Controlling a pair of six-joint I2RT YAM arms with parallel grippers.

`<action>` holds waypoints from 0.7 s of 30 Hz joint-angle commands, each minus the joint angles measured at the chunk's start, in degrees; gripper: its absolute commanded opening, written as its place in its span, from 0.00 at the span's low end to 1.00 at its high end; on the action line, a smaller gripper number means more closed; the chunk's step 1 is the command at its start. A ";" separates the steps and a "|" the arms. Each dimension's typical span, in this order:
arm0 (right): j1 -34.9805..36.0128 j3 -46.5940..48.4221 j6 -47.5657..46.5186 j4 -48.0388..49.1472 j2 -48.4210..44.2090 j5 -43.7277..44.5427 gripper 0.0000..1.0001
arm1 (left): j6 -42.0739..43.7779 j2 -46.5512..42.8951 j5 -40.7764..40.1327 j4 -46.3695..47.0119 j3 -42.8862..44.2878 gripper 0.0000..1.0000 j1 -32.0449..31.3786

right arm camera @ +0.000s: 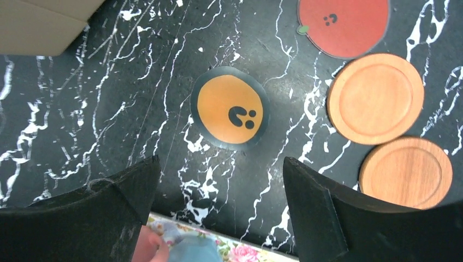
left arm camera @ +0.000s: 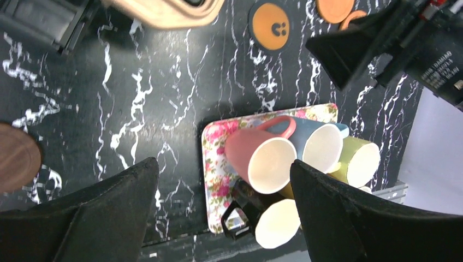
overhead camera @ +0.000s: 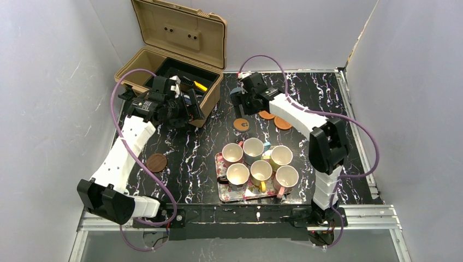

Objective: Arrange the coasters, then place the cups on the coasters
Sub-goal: Move the coaster to the center of the board.

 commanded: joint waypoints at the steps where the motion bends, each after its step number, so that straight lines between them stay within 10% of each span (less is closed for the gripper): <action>1: 0.68 3.62 -3.21 1.09 5.52 4.09 0.92 | -1.91 -1.09 1.28 -10.90 2.64 0.88 1.16; 21: 1.87 21.43 -13.81 -0.68 25.59 -1.77 0.94 | 4.11 -5.52 -1.13 -19.93 5.56 0.95 7.52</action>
